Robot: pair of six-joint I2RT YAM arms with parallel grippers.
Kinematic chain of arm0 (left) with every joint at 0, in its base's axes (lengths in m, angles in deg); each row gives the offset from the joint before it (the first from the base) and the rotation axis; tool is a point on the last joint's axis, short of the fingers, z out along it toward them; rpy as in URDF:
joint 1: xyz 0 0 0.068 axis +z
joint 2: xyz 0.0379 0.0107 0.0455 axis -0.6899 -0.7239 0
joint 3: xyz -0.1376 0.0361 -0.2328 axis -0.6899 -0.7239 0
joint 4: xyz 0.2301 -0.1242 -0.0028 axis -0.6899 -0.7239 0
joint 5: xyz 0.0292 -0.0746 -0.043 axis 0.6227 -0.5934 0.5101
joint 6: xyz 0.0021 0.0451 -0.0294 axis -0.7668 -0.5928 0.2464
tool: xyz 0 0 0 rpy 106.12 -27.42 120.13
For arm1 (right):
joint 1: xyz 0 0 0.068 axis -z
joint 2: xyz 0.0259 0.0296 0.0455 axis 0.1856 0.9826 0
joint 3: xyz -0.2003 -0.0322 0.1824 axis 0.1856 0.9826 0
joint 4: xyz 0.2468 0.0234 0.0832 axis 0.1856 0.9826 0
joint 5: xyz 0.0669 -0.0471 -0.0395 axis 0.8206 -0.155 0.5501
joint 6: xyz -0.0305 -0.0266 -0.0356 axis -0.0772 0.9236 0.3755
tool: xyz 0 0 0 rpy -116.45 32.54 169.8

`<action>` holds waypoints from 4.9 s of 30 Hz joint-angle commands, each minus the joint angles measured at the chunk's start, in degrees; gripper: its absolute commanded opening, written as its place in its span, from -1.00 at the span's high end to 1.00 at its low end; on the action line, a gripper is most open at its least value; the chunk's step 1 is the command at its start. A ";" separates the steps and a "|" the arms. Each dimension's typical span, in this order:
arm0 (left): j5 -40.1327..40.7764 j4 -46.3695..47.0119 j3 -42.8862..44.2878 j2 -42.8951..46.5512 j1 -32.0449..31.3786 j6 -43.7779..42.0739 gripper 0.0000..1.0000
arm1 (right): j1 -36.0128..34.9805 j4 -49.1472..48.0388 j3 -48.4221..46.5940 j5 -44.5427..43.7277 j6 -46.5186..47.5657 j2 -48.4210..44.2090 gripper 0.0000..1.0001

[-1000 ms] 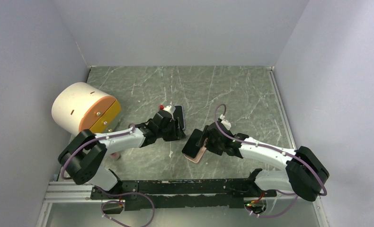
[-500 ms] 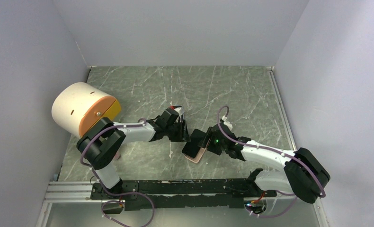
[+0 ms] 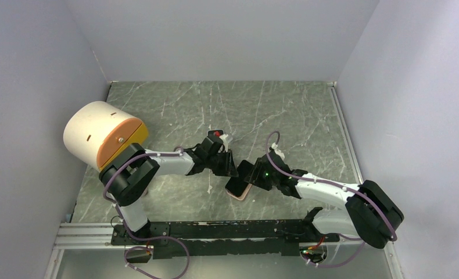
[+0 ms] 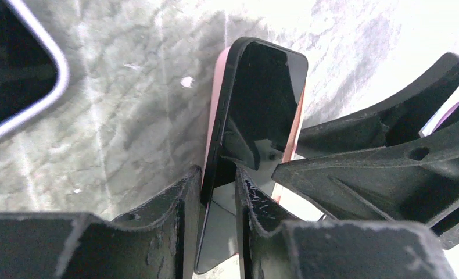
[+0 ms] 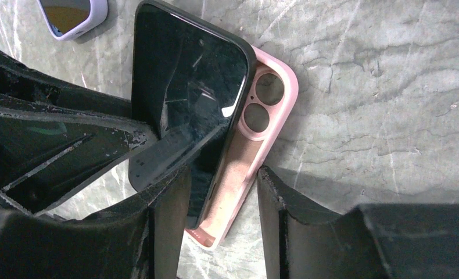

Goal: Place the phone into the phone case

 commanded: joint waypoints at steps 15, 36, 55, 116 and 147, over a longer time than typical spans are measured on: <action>-0.90 -1.76 -0.34 1.46 -5.50 7.12 0.42 | 0.05 -5.48 0.92 0.10 0.39 0.13 0.06; -0.64 -8.59 -3.20 6.43 -7.01 14.42 0.46 | 0.91 -3.09 -4.28 5.01 10.07 1.78 -0.10; -0.22 -10.00 -0.92 5.58 -7.48 13.89 0.34 | 1.33 4.86 0.59 5.82 8.02 -6.79 0.10; 1.74 -12.94 4.31 4.47 -12.01 14.69 0.94 | 1.26 -0.76 9.27 10.96 -0.05 -14.31 0.42; 0.63 -18.61 4.79 8.10 -2.36 12.19 0.28 | 9.79 -2.93 6.20 14.40 9.05 -13.49 -0.17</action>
